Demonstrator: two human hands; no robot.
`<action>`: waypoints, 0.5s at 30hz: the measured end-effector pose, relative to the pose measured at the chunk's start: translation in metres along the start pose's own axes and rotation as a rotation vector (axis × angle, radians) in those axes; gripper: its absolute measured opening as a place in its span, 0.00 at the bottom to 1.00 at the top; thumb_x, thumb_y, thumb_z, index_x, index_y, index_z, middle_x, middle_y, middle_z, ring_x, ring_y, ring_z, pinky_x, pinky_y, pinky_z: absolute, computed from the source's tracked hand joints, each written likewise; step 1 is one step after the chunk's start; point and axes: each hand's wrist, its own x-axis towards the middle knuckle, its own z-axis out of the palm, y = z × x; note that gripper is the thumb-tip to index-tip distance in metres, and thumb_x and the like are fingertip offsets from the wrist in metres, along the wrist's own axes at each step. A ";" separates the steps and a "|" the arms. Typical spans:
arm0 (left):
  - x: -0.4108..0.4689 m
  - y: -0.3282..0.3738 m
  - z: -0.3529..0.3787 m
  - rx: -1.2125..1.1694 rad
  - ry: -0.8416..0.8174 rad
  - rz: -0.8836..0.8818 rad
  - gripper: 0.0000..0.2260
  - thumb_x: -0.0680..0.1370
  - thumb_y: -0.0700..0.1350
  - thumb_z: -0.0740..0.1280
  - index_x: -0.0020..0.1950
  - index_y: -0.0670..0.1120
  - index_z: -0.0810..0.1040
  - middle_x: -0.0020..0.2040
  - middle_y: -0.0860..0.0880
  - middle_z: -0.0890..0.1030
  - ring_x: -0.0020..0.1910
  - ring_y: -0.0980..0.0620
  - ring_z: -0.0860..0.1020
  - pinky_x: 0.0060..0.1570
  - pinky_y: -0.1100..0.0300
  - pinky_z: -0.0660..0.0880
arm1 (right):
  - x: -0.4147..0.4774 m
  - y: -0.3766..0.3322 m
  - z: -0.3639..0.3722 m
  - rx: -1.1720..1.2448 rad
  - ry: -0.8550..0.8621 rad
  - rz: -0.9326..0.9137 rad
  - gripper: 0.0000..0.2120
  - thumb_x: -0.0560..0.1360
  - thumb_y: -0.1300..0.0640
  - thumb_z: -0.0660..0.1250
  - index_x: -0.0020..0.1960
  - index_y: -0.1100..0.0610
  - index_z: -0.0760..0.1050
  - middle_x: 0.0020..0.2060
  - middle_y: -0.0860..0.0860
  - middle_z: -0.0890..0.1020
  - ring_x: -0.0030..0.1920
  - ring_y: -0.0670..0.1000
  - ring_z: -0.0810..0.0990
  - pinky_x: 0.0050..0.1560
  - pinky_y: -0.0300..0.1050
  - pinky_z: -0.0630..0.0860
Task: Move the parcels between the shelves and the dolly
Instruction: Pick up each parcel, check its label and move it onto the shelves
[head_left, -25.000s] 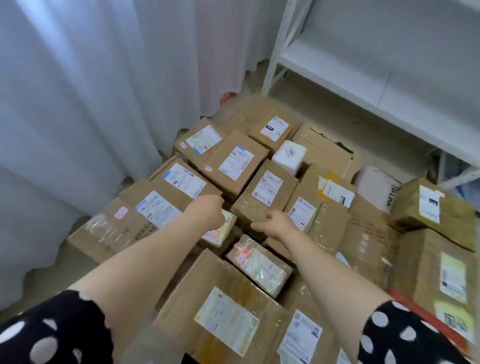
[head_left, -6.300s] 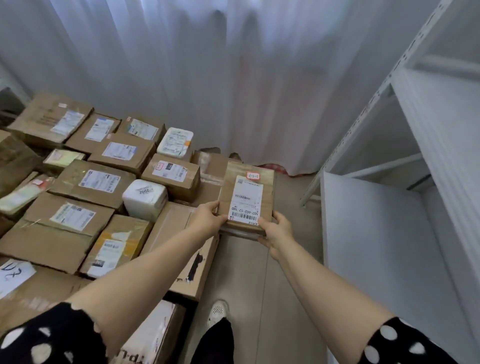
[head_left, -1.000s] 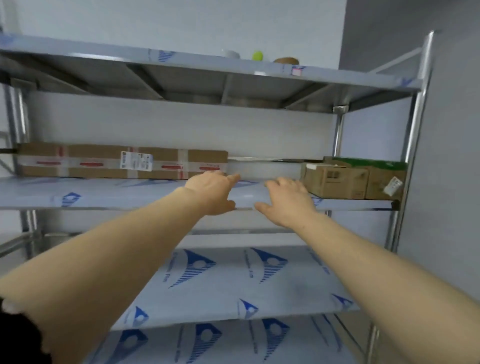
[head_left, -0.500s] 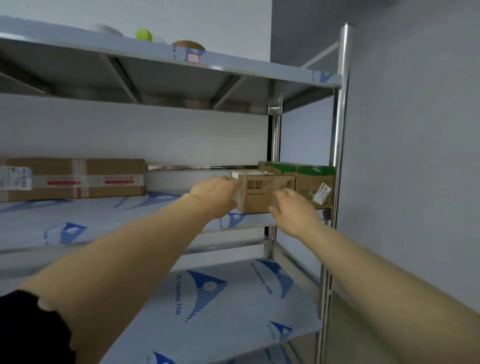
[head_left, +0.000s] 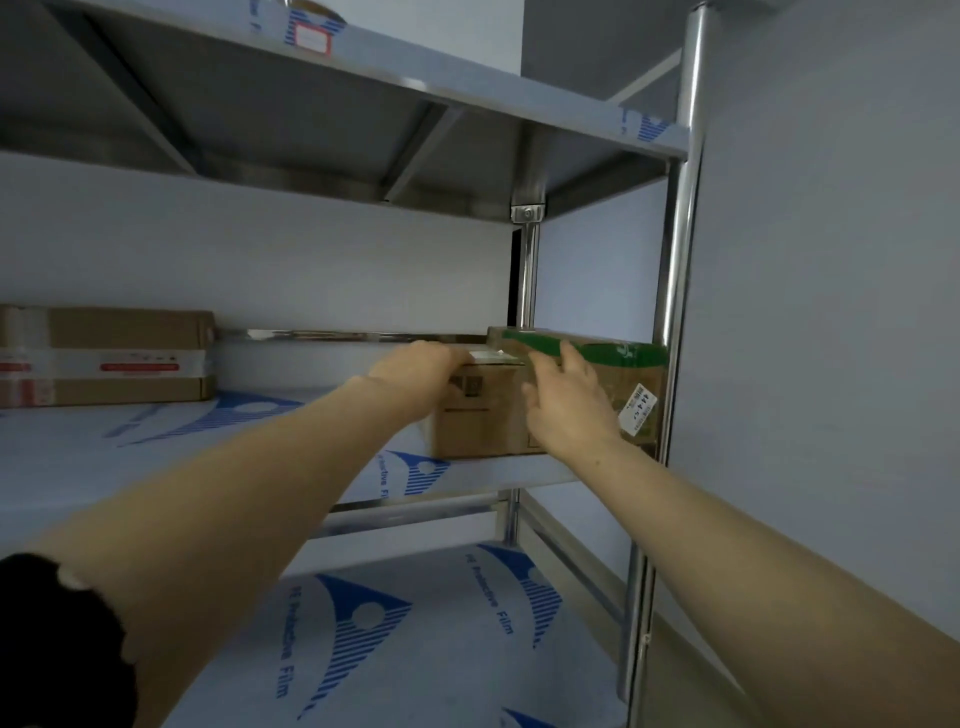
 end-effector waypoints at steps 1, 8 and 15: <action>-0.001 -0.007 -0.001 -0.002 -0.006 -0.021 0.19 0.81 0.43 0.62 0.72 0.49 0.67 0.64 0.44 0.75 0.61 0.44 0.74 0.56 0.54 0.71 | 0.003 0.000 0.001 0.010 -0.009 -0.005 0.21 0.83 0.53 0.52 0.75 0.55 0.59 0.77 0.59 0.51 0.76 0.59 0.51 0.74 0.55 0.53; -0.006 -0.030 -0.004 -0.461 0.092 -0.290 0.15 0.80 0.46 0.60 0.66 0.47 0.74 0.62 0.44 0.76 0.60 0.45 0.74 0.55 0.57 0.70 | 0.024 -0.007 0.010 0.230 -0.042 -0.007 0.22 0.83 0.48 0.49 0.73 0.58 0.61 0.71 0.59 0.64 0.68 0.57 0.67 0.63 0.53 0.69; 0.011 -0.027 0.006 -0.868 0.153 -0.573 0.23 0.80 0.55 0.61 0.67 0.39 0.69 0.49 0.43 0.74 0.47 0.45 0.73 0.47 0.54 0.72 | 0.042 -0.015 0.024 0.557 -0.022 0.244 0.20 0.83 0.48 0.49 0.51 0.61 0.72 0.37 0.51 0.75 0.42 0.53 0.77 0.43 0.46 0.73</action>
